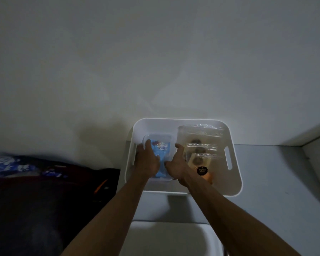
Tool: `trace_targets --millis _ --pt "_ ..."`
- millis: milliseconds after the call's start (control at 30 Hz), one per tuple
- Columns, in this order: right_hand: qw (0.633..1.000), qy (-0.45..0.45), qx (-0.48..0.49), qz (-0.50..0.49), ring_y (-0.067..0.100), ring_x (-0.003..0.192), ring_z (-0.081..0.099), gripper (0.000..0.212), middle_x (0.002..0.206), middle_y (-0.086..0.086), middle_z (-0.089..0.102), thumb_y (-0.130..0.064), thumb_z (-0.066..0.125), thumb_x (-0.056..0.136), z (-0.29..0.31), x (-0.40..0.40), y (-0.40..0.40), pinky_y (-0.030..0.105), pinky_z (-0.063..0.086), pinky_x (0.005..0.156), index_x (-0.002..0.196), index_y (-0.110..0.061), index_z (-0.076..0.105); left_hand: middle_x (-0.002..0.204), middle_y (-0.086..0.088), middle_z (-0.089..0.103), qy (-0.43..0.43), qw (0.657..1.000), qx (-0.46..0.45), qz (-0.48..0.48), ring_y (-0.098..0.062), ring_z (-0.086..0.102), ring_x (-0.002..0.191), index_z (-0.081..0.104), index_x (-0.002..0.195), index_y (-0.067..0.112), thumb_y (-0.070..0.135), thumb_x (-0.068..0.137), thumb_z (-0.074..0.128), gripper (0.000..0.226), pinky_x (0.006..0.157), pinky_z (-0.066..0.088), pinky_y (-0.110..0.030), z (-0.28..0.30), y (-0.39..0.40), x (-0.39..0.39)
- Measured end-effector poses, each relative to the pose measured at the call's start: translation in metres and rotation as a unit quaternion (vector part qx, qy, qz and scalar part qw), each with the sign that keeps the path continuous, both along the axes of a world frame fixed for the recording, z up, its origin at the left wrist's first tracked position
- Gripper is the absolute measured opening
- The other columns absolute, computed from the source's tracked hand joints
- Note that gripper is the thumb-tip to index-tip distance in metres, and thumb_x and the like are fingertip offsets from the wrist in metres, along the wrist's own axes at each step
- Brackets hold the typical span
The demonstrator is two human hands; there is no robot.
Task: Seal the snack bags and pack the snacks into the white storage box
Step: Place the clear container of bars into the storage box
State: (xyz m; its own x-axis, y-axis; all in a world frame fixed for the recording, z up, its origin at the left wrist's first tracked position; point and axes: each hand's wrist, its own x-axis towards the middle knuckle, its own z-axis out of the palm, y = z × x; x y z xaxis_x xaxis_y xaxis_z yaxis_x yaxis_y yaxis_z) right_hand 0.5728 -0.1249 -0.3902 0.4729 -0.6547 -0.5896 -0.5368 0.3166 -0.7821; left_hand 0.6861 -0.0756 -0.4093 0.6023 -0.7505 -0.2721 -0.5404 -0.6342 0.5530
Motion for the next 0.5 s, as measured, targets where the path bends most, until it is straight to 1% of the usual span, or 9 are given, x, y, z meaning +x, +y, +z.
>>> trace_targets --millis 67,133,167,233,267,300,333,400,500 --pt "0.997 0.044 -0.061 0.009 0.029 0.116 0.056 0.077 0.137 0.016 0.05 -0.01 0.058 0.093 0.001 0.0 -0.001 0.04 0.05 0.095 0.152 -0.021 0.01 0.144 -0.017 0.033 -0.012 1.0 -0.003 0.001 -0.03 0.043 0.127 0.027 0.147 0.013 0.014 0.09 0.063 0.067 0.106 0.037 -0.036 0.009 0.001 -0.007" --pt "0.995 0.049 -0.081 0.022 0.034 0.118 0.056 0.077 0.134 0.015 0.052 -0.013 0.06 0.092 0.005 -0.001 0.003 0.042 0.048 0.096 0.153 -0.019 0.013 0.147 -0.02 0.029 -0.017 1.0 -0.027 0.003 -0.034 0.038 0.132 0.026 0.149 0.009 0.012 0.09 0.062 0.069 0.109 0.035 -0.039 0.018 0.007 -0.013" --pt "0.996 0.038 -0.077 0.029 0.034 0.12 0.056 0.075 0.133 0.013 0.052 -0.012 0.061 0.091 0.007 -0.003 0.004 0.04 0.047 0.096 0.151 -0.018 0.016 0.146 -0.023 0.033 -0.023 0.999 -0.049 -0.002 -0.037 0.039 0.131 0.029 0.148 0.005 0.013 0.088 0.063 0.069 0.109 0.036 -0.042 0.022 0.011 -0.017" --pt "0.996 0.009 -0.071 0.05 0.032 0.122 0.055 0.07 0.135 0.011 0.052 -0.011 0.065 0.089 0.018 -0.009 0.008 0.04 0.048 0.099 0.145 -0.013 0.025 0.132 -0.032 0.048 -0.032 0.995 -0.099 0.005 -0.048 0.049 0.121 0.043 0.137 -0.008 0.022 0.081 0.06 0.066 0.104 0.041 -0.054 0.025 0.02 -0.019" --pt "0.995 0.006 -0.081 0.058 0.03 0.123 0.055 0.07 0.137 0.012 0.052 -0.012 0.067 0.088 0.025 -0.014 0.011 0.039 0.049 0.101 0.144 -0.011 0.026 0.125 -0.034 0.054 -0.037 0.991 -0.125 0.007 -0.051 0.053 0.115 0.048 0.131 -0.013 0.024 0.079 0.059 0.065 0.101 0.043 -0.058 0.028 0.025 -0.021" --pt "0.994 0.007 -0.09 0.061 0.029 0.124 0.054 0.073 0.14 0.01 0.05 -0.015 0.067 0.088 0.034 -0.021 0.015 0.038 0.048 0.102 0.147 -0.011 0.025 0.124 -0.033 0.055 -0.04 0.99 -0.137 0.009 -0.05 0.053 0.115 0.049 0.13 -0.013 0.023 0.08 0.06 0.063 0.102 0.042 -0.059 0.037 0.029 -0.024" --pt "0.994 0.012 -0.097 0.052 0.029 0.126 0.051 0.074 0.143 0.008 0.046 -0.018 0.065 0.09 0.044 -0.028 0.02 0.036 0.046 0.102 0.151 -0.013 0.022 0.13 -0.029 0.054 -0.041 0.989 -0.139 0.011 -0.046 0.05 0.121 0.047 0.133 -0.009 0.02 0.084 0.062 0.059 0.107 0.039 -0.055 0.053 0.035 -0.031" --pt "0.992 0.013 -0.121 0.023 0.028 0.131 0.047 0.071 0.15 0.009 0.042 -0.022 0.061 0.093 0.06 -0.044 0.03 0.034 0.043 0.103 0.153 -0.018 0.022 0.143 -0.018 0.046 -0.031 0.987 -0.156 -0.003 -0.033 0.04 0.134 0.041 0.142 0.002 0.015 0.09 0.064 0.058 0.116 0.027 -0.038 0.078 0.047 -0.043" --pt "0.986 -0.018 -0.164 -0.031 0.025 0.127 0.05 0.063 0.145 0.009 0.048 -0.026 0.062 0.093 0.087 -0.076 0.051 0.038 0.044 0.106 0.149 -0.021 0.033 0.145 -0.013 0.046 -0.038 0.98 -0.195 0.003 -0.027 0.043 0.133 0.044 0.141 0.008 0.017 0.089 0.066 0.057 0.111 0.024 -0.027 0.099 0.065 -0.064"
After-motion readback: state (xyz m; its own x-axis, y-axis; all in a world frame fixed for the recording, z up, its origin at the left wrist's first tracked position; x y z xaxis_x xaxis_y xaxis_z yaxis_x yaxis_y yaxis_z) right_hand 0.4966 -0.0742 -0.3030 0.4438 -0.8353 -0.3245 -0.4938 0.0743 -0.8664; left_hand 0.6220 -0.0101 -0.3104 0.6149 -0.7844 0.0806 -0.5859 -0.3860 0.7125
